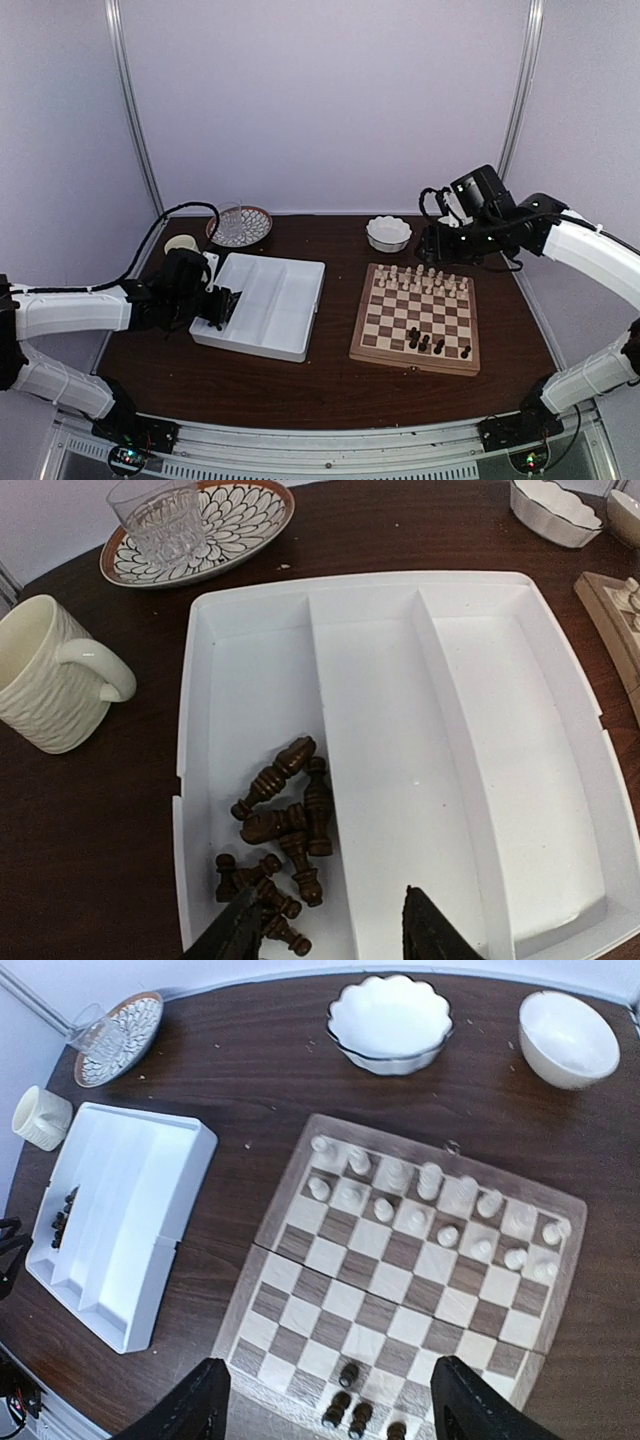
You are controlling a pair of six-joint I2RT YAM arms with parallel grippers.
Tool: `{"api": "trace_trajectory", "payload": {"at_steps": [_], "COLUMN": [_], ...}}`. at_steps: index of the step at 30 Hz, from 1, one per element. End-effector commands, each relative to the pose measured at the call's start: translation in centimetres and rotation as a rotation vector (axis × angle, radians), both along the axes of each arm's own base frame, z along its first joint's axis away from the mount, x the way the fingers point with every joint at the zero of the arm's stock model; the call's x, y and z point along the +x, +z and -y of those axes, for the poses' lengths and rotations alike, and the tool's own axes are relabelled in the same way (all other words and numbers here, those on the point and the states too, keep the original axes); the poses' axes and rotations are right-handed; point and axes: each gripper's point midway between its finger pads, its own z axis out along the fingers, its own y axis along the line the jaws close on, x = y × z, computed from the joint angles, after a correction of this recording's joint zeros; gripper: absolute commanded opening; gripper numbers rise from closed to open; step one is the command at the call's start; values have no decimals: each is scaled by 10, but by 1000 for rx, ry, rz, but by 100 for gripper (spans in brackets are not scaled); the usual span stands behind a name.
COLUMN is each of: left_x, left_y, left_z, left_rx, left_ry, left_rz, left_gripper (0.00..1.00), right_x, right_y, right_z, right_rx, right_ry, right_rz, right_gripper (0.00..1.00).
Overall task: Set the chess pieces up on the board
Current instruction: Pick up the chess pile from the chessboard.
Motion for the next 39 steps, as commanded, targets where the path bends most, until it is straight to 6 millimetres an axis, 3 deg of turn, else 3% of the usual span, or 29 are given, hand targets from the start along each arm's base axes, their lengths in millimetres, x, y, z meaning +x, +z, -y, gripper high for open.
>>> {"api": "trace_trajectory", "payload": {"at_steps": [1, 3, 9, 16, 39], "left_x": [17, 25, 40, 54, 83], "left_y": [1, -5, -26, -35, -60], "left_z": [-2, -5, -5, -11, -13], "left_rx": [11, 6, 68, 95, 152], "left_ry": [17, 16, 4, 16, 34], "left_rz": [-36, -70, -145, -170, -204], "left_gripper": [46, 44, 40, 34, 32], "right_x": [26, 35, 61, 53, 50], "right_y": [15, 9, 11, -9, -10], "right_z": [-43, -50, -42, -43, -43], "right_rx": [61, 47, -46, 18, 37], "right_ry": [154, 168, 110, 118, 135], "right_rz": [82, 91, 170, 208, 240], "right_gripper": [72, 71, 69, 69, 70]}}
